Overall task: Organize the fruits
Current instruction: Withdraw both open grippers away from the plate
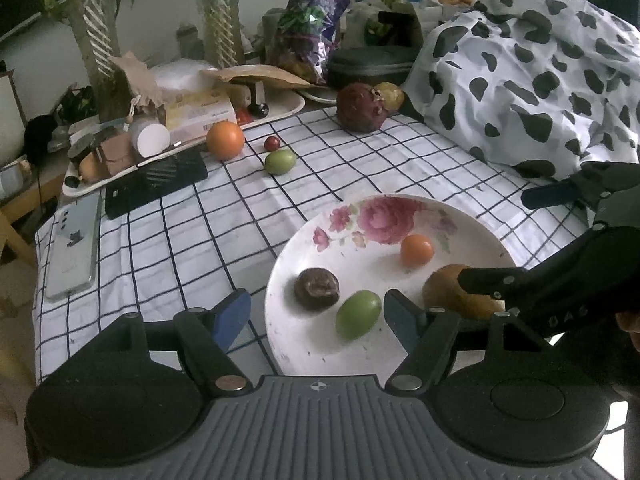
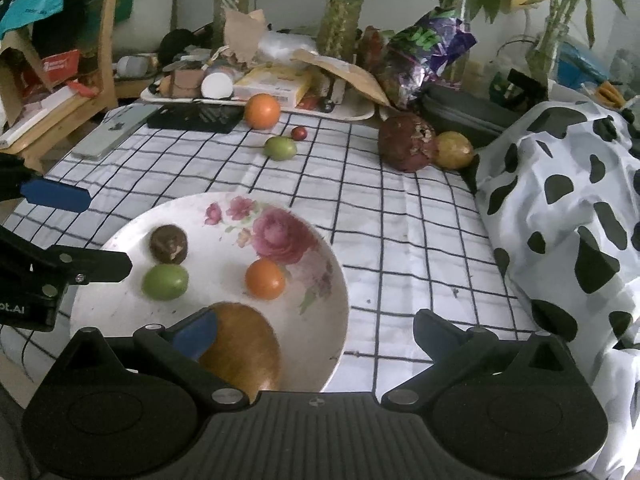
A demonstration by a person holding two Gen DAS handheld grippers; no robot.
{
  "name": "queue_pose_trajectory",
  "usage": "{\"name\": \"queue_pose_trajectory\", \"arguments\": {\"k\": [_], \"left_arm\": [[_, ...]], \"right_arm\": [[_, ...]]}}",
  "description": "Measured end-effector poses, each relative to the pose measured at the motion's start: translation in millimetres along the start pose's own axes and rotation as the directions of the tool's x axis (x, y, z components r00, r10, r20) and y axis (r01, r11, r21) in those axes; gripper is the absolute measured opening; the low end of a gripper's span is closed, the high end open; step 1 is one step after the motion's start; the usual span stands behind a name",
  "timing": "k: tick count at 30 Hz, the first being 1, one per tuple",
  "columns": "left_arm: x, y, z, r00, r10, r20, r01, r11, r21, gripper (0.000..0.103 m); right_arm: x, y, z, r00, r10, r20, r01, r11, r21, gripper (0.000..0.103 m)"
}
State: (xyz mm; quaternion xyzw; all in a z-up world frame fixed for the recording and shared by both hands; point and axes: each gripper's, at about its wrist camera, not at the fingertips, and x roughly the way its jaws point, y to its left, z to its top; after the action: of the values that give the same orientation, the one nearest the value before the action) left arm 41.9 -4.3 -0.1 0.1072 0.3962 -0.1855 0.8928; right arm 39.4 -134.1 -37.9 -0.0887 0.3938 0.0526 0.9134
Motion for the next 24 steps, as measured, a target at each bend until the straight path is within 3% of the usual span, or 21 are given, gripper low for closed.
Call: {"name": "queue_pose_trajectory", "arguments": {"k": [24], "left_arm": [[35.6,21.1,32.9,1.0,-0.006,0.011,0.005,0.999,0.039,0.072]], "right_arm": [[36.0,-22.5,33.4,0.998,-0.048,0.029,0.047,0.999,0.024,0.103]]}}
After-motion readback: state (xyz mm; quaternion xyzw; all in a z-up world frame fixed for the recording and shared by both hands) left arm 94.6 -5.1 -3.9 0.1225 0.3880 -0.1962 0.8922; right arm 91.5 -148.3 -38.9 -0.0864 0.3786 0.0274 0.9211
